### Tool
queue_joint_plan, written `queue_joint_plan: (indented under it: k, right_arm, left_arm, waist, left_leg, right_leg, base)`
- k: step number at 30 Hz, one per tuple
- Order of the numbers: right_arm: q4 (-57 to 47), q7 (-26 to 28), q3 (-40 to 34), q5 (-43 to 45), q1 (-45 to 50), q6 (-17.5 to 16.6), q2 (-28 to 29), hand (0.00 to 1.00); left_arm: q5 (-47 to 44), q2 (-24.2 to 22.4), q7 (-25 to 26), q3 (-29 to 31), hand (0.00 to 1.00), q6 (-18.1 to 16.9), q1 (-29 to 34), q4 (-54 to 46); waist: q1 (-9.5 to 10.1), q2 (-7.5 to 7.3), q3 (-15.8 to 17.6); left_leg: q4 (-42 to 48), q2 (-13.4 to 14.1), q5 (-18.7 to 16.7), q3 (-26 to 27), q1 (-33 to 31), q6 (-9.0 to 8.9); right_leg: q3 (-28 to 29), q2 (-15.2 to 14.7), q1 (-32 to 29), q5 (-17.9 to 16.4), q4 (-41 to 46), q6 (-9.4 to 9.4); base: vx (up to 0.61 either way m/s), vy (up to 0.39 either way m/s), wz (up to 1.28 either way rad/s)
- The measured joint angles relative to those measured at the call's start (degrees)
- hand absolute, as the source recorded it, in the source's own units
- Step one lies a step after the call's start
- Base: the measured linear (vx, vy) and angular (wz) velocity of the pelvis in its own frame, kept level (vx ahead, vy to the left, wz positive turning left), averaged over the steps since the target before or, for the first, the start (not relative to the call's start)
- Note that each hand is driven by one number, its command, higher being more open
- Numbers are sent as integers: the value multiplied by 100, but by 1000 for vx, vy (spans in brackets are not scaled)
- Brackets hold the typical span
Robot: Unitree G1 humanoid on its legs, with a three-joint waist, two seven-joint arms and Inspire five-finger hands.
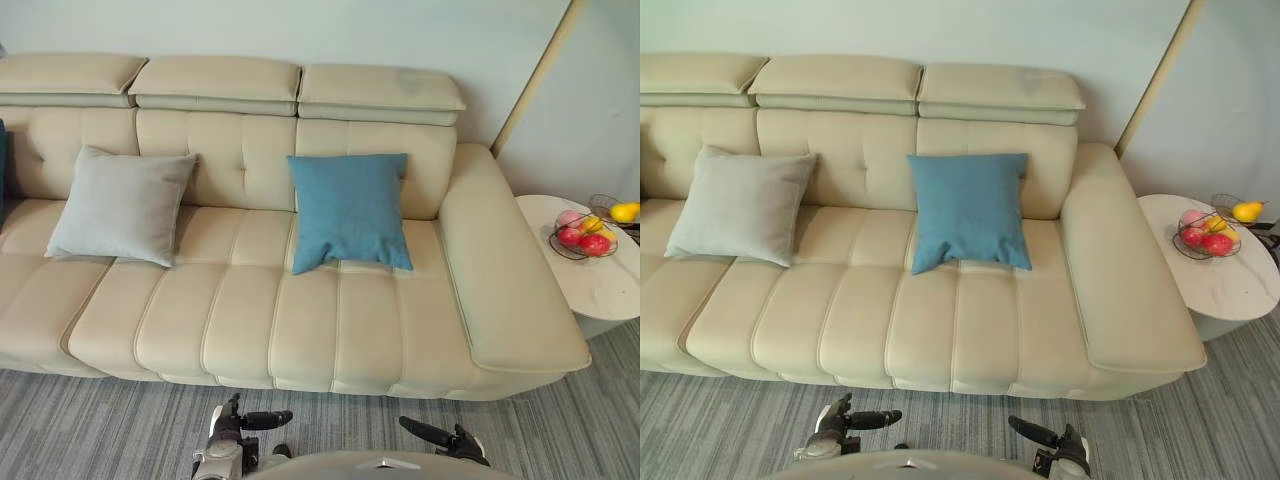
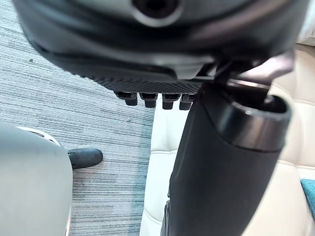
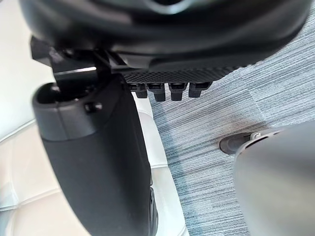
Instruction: Pick up cushions and gather them together orderly.
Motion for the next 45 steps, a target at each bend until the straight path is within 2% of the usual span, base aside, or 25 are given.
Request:
queue_joint_plan:
  k: [8, 10, 11, 12, 14, 19, 20, 21, 23, 24, 25, 27, 28, 31, 33, 34, 35, 36, 37, 38, 39, 41, 43, 44, 45]
  right_arm:
    - [-273, 2, 198, -4, 81, 96, 10, 100]
    - [-380, 0, 200, -3, 95, 102, 73, 100]
    - [-420, -4, 196, 0, 94, 98, 123, 100]
    - [-431, -8, 196, -1, 88, 107, 124, 100]
    - [-448, -6, 197, 0, 75, 110, 137, 100]
    - [-465, 3, 454, -131, -3, 122, 140, 100]
    - [-440, 3, 505, -193, -45, 137, 126, 100]
    - [-438, -7, 520, -234, -131, 162, 89, 100]
    - [-445, -11, 489, -209, -145, 190, 90, 100]
    - [-457, -24, 403, -214, -139, 183, 93, 100]
    - [-468, -34, 403, -223, -140, 166, 71, 100]
    - [-455, -36, 404, -221, -170, 135, 27, 100]
    - [-393, -47, 400, -222, -244, 107, -24, 100]
    - [-226, -45, 405, -226, -382, 51, -162, 100]
    - [-150, -43, 403, -221, -470, 54, -216, 100]
    - [-119, -43, 398, -219, -469, 55, -220, 100]
    - [-101, -42, 392, -219, -469, 54, -231, 100]
    - [-109, -45, 391, -220, -463, 54, -229, 100]
    - [-118, -50, 419, -222, -465, 78, -212, 100]
    - [-119, -89, 407, -216, -475, 89, -234, 100]
    - [-93, -108, 376, -212, -466, 101, -240, 100]
    - [-109, -128, 301, -208, -446, 112, -235, 100]
    - [-125, -160, 302, -208, -433, 117, -240, 100]
    - [-128, -170, 302, -213, -419, 116, -242, 100]
    - [-137, -174, 304, -213, -393, 135, -242, 100]
  left_arm:
    - [-2, -146, -15, 304, 100, 49, 33, -41]
    - [-5, -155, -5, 378, 100, 56, -11, -86]
    - [4, -214, -14, 539, 100, 54, 31, -109]
    - [2, -259, -10, 555, 100, 51, 37, -147]
    - [-5, -290, -2, 560, 100, 49, 12, -148]
    - [-10, -247, 16, 602, 100, 51, -24, -146]
    - [-7, -247, 22, 603, 100, 50, -25, -146]
    - [-4, -236, 24, 613, 100, 53, -25, -151]
    - [3, -217, 21, 611, 100, 83, -35, -152]
    - [3, -230, 31, 593, 100, 126, -23, -149]
    - [3, -233, 29, 512, 100, 133, -5, -139]
    - [4, -245, 25, 411, 100, 133, -8, -112]
    - [4, -257, 20, 273, 100, 125, -44, -92]
    - [16, -243, -36, 55, 100, 121, -78, -43]
    - [24, -238, -58, 52, 100, 159, -79, -11]
    - [24, -239, -57, 53, 100, 158, -78, -13]
    - [18, -246, -54, 79, 100, 152, -87, -28]
    - [17, -233, -55, 91, 100, 143, -95, -43]
    - [17, -221, -55, 129, 100, 130, -97, -59]
    - [14, -273, -81, 243, 100, 99, -101, -174]
    - [-18, -289, -76, 262, 100, 98, -87, -270]
    - [-61, -316, -67, 265, 100, 24, -57, -367]
    - [-97, -329, -65, 310, 100, 30, -50, -479]
    - [-129, -338, -63, 316, 100, 23, -47, -497]
    - [-130, -366, -53, 324, 100, 8, -59, -525]
  waist:
    - [-62, 74, 28]
    - [-61, 23, 68]
    - [-55, 39, 64]
    - [-55, 79, 60]
    - [-64, 139, 51]
    - [-71, 110, 53]
    - [-58, 107, 55]
    - [-38, 163, 106]
    - [-51, 137, 146]
    - [-72, 168, 164]
    - [-82, 200, 165]
    - [-117, 252, 186]
    - [-176, 309, 222]
    - [-167, 420, 290]
    - [-200, 455, 328]
    - [-202, 455, 329]
    - [-206, 466, 360]
    - [-189, 425, 399]
    - [-166, 450, 417]
    - [-141, 484, 493]
    - [-103, 458, 519]
    - [-98, 420, 551]
    - [-93, 403, 565]
    - [-69, 399, 566]
    - [34, 392, 571]
  left_leg:
    - [70, 273, -76, 534, 125, -112]
    - [527, 358, -350, 618, 26, -188]
    - [1067, 473, -674, 596, -183, -235]
    - [1435, 491, -925, 325, -347, -201]
    - [1727, 535, -1185, 105, -460, -196]
    - [2097, 723, -1508, 932, -466, -188]
    - [2070, 785, -1520, 1207, -445, -184]
    - [1982, 931, -1513, 1675, -373, -181]
    - [1917, 934, -1506, 2066, -211, -193]
    - [1855, 936, -1504, 2419, -13, -198]
    - [1792, 939, -1485, 2708, 180, -230]
    - [1668, 949, -1412, 2784, 295, -271]
    - [1536, 926, -1338, 2780, 379, -345]
    - [1451, 945, -1025, 2774, 504, -415]
    - [2136, 1176, -998, 2750, 415, -431]
    - [2450, 1302, -997, 2730, 349, -429]
    - [3427, 1662, -914, 2593, 107, -298]
    - [4178, 1889, -927, 2297, -110, -23]
    - [4571, 1915, -1154, 1996, -269, 49]
    - [5052, 1740, -1587, 1389, -592, -28]
    - [5103, 1402, -1817, 883, -885, -71]
    - [4757, 1058, -1921, 542, -1238, -20]
    - [4311, 867, -1920, 239, -1565, -20]
    - [4038, 724, -1917, -56, -1697, -24]
    - [3419, 417, -1884, -799, -1830, -34]
  right_leg:
    - [457, 218, -231, -14, 230, 16]
    - [667, 293, -328, -29, 369, -5]
    - [877, 384, -443, -58, 470, -38]
    - [1050, 457, -569, -79, 566, -38]
    - [1308, 571, -700, -74, 615, -24]
    - [2005, 794, -1127, 47, 818, 70]
    - [1949, 868, -1291, 200, 832, 50]
    - [1393, 861, -1478, 330, 813, -109]
    - [290, 636, -1623, 130, 1023, -429]
    - [-757, 295, -1662, 33, 1230, -553]
    - [-1696, -1, -1647, 40, 1435, -585]
    - [-2144, -64, -1656, -22, 1518, -679]
    - [-2235, 21, -1690, -35, 1571, -699]
    - [-1805, 297, -1803, -83, 1564, -773]
    - [-1547, 444, -1804, -156, 1583, -855]
    - [-1486, 490, -1772, -176, 1571, -883]
    - [-1276, 644, -1656, -232, 1538, -932]
    - [-1051, 740, -1557, -294, 1502, -954]
    - [-875, 836, -1502, -353, 1503, -1037]
    - [-526, 1003, -1382, -405, 1473, -1055]
    - [-240, 1085, -1262, -411, 1393, -1064]
    - [4, 1103, -1107, -416, 1298, -1055]
    - [301, 1157, -1052, -440, 1298, -1019]
    - [465, 1191, -1051, -448, 1309, -1005]
    - [862, 1261, -1086, -518, 1411, -923]
  base:
    - [-72, -18, -33]
    - [2, -44, -56]
    - [35, -55, -80]
    - [46, -55, -76]
    - [65, 24, -81]
    - [53, 56, -94]
    - [2, 18, -147]
    - [8, -15, -161]
    - [30, -22, -131]
    - [89, 34, -143]
    - [73, 30, -132]
    - [82, -37, -75]
    - [134, -135, -76]
    - [93, -125, -79]
    - [99, -168, -74]
    - [103, -214, -68]
    - [75, -188, -79]
    - [67, -163, -96]
    - [50, -75, -122]
    - [66, -9, -150]
    - [63, 18, -151]
    - [61, 56, -123]
    - [63, 68, -90]
    - [127, 110, -113]
    - [187, 161, -109]
